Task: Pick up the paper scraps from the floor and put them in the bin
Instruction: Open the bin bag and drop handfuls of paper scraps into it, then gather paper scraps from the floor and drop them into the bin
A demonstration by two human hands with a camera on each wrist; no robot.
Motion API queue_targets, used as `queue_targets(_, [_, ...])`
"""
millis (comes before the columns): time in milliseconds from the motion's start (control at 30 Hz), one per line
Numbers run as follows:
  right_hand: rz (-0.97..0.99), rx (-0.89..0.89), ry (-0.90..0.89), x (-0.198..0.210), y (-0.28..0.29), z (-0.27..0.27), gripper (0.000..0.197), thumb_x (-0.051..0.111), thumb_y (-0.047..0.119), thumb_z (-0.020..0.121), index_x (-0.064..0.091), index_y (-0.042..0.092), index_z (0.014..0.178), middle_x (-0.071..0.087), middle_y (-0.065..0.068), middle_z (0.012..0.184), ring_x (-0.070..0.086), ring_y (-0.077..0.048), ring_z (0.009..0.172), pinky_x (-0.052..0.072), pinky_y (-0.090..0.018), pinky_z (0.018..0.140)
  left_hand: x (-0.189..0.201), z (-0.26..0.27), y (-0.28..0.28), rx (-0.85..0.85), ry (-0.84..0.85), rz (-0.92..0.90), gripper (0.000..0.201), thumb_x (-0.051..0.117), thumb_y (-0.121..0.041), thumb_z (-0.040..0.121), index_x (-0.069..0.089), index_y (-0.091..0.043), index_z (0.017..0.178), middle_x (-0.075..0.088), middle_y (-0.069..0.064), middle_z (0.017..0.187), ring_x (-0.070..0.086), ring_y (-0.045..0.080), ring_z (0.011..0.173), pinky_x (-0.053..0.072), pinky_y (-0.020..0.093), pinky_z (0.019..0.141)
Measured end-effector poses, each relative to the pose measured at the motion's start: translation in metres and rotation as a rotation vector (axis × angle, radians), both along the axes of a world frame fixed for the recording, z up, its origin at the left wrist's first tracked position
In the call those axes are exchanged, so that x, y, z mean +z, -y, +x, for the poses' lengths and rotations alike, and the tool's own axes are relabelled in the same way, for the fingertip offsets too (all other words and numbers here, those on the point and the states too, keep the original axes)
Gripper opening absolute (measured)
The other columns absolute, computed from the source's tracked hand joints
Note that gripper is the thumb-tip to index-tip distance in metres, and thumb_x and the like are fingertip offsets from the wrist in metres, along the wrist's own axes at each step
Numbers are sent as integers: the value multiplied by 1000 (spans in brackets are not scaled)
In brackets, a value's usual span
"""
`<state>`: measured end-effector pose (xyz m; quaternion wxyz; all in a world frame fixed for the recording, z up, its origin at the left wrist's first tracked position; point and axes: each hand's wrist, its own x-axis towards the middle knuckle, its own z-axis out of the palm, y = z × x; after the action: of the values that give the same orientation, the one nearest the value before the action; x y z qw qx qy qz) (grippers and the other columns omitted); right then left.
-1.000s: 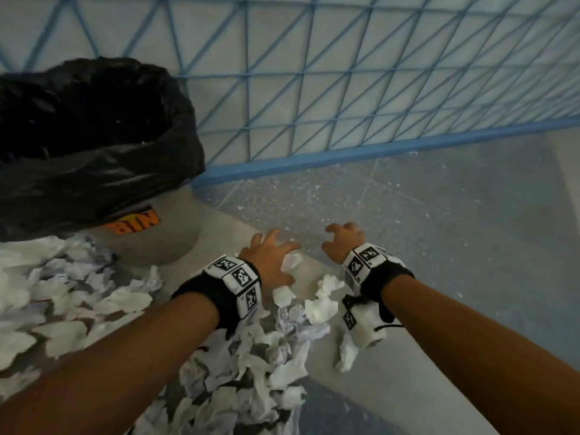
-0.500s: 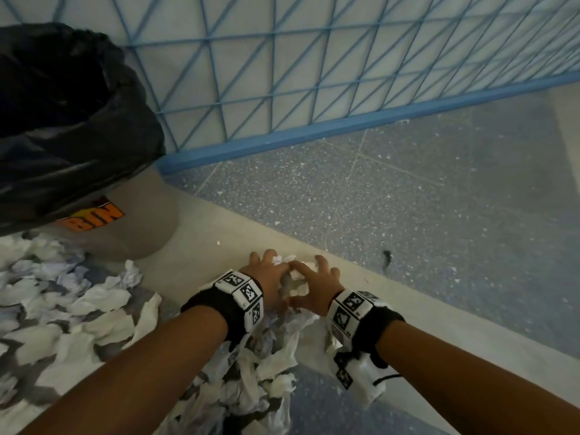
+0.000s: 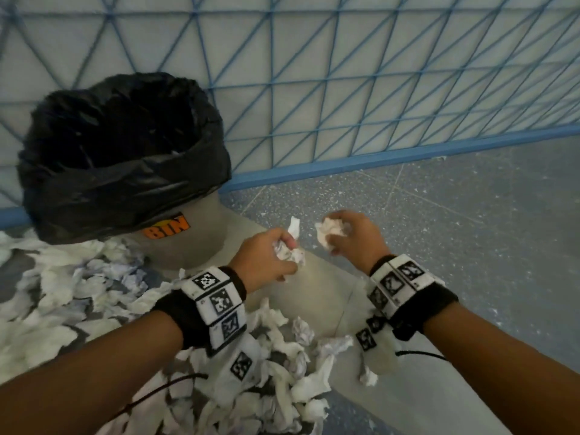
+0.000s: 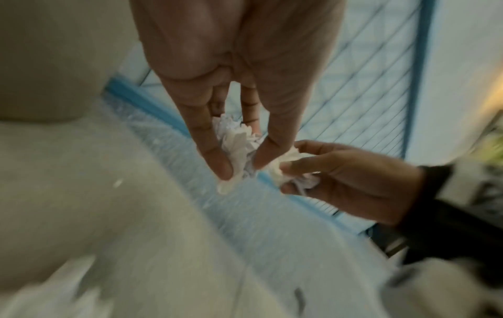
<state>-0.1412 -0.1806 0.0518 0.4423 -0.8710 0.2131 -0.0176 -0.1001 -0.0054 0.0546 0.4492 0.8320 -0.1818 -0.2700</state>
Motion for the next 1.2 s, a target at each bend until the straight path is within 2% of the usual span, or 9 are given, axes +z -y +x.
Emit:
queue_targets(100, [130, 46, 250, 65, -19, 34, 34, 61, -7, 80, 56, 23, 95, 61, -20, 112, 59, -24, 69, 55, -16, 48, 74, 14, -32, 42, 118, -226, 29, 77, -12, 65, 56, -29, 77, 66, 15, 98, 61, 20, 84, 59, 40, 74])
queue_targets(233, [160, 194, 517, 135, -72, 83, 34, 63, -3, 77, 55, 22, 98, 59, -23, 115, 63, -32, 88, 60, -44, 67, 153, 56, -89, 198, 409, -252, 31, 75, -37, 52, 59, -38, 79, 69, 11, 101, 66, 32, 93, 56, 41, 87])
queue_targets(333, [-12, 250, 530, 157, -117, 120, 39, 65, 3, 73, 62, 10, 112, 62, -19, 113, 61, -32, 101, 53, -40, 88, 170, 92, -120, 363, 578, -92, 32, 76, -32, 63, 55, -34, 86, 63, 2, 97, 59, 19, 83, 51, 10, 68])
queue_targets(533, [-364, 531, 254, 153, -177, 152, 50, 59, 16, 85, 46, 14, 134, 55, -12, 134, 52, -25, 124, 37, -22, 93, 150, 123, -134, 215, 564, 352, 57, 66, -28, 81, 34, -14, 126, 60, 9, 116, 60, 30, 104, 46, 37, 80])
queue_targets(733, [-424, 626, 115, 157, -177, 141, 77, 57, 21, 86, 13, 18, 149, 42, -14, 146, 42, -26, 134, 33, -26, 109, 160, 117, -141, 106, 672, 653, 63, 55, -25, 86, 27, -28, 143, 57, 19, 131, 60, 39, 106, 49, 46, 89])
queue_targets(867, [-311, 487, 327, 140, -150, 99, 58, 55, 8, 82, 38, 8, 137, 57, -17, 127, 57, -27, 111, 41, -30, 98, 155, 68, -140, 132, 948, 238, 41, 48, -11, 86, 54, -19, 125, 64, 16, 118, 60, 33, 107, 46, 40, 93])
queue_targets(967, [-242, 340, 451, 93, -117, 59, 40, 54, -2, 74, 54, -3, 114, 57, -24, 107, 55, -30, 97, 46, -42, 94, 118, 11, -125, -142, 1059, -5, 30, 45, -7, 83, 60, -15, 108, 64, 5, 115, 57, 19, 106, 45, 29, 93])
queue_targets(1100, [-256, 361, 465, 54, -98, 20, 41, 50, 0, 75, 55, -1, 116, 50, -20, 114, 41, -10, 106, 27, 1, 95, 40, -40, -88, -438, 948, 101, 33, 50, -14, 81, 57, -20, 112, 61, 3, 120, 53, 15, 110, 54, 34, 86])
queue_targets(1200, [-219, 429, 518, 63, -99, 35, 36, 50, -3, 82, 55, -3, 118, 53, -23, 117, 44, -12, 108, 24, 8, 92, 15, -39, -64, -378, 840, 140, 46, 56, -15, 78, 49, -12, 123, 57, 15, 127, 52, 25, 116, 51, 35, 92])
